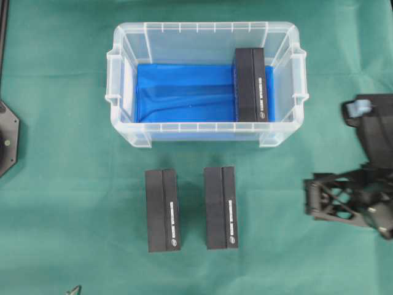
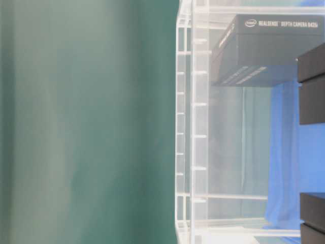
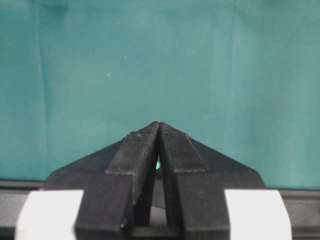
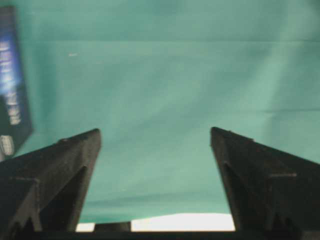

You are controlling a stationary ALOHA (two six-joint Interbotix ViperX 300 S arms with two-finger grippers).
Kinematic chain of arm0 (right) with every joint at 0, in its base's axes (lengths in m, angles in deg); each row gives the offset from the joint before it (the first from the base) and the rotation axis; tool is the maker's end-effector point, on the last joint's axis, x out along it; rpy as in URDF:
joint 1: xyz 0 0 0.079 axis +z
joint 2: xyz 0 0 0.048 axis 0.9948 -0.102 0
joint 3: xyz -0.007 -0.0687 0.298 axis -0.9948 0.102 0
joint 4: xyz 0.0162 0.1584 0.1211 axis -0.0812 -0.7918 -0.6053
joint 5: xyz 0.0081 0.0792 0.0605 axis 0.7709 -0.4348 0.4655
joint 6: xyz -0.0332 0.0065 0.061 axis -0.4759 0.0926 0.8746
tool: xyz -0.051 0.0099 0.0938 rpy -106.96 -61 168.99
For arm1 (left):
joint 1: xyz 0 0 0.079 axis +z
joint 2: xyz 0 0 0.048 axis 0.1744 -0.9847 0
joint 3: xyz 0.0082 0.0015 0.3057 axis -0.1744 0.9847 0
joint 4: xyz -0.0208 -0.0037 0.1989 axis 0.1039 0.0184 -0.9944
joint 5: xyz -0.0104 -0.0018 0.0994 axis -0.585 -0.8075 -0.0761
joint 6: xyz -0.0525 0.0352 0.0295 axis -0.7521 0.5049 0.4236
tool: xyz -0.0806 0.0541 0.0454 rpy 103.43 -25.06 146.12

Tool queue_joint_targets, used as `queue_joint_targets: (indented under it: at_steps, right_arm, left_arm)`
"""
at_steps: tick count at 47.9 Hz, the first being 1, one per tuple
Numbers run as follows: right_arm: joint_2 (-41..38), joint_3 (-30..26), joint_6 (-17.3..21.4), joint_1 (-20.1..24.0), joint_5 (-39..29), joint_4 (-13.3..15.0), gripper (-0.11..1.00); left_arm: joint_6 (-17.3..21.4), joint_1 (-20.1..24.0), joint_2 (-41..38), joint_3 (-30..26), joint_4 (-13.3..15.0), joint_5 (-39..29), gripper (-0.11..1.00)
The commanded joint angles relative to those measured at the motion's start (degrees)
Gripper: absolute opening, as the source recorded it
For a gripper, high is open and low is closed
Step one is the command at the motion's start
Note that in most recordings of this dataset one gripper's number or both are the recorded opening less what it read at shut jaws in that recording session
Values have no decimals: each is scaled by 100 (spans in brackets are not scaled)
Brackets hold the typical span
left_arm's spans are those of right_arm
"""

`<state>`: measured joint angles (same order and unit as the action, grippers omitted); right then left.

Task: Take the box out of the case with the right arm.
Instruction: 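Withdraw the open right gripper up and to the right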

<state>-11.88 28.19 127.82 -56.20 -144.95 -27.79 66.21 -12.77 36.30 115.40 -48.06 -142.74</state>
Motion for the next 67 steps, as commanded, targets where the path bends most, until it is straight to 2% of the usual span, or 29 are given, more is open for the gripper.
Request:
queue_joint_targets:
  at_steps: [1,17,25,35,41,52,60,67]
  right_arm:
    - [343,132,97,114,18,-26,89]
    - [483,281,79,105,35,0,89]
    - [606,396,-88,-132,44,70,89]
    - [967,694,-1063,-958,97,97,89]
    - [1204,905,-1890,-1688,141,114,89]
    - [1512,1169,-3173,-2944,369,123,89]
    - [1521,1213,-3920,-3656,519,123,89]
    - [1512,1213,-4271,-3981,633,123,89]
  left_arm:
    - [0,26,-44,-141,-9,26,0]
    - [9,26,-70,-141,-9,35,0]
    - [9,26,-70,-141,-9,26,0]
    - [9,26,-79,-141,-9,26,0]
    - [0,26,-70,-141,-9,26,0]
    - [0,26,-79,-141,-9,26,0]
    - [0,26,-79,-141,-9,26,0]
    - [0,26,-79,-141,-9,26,0]
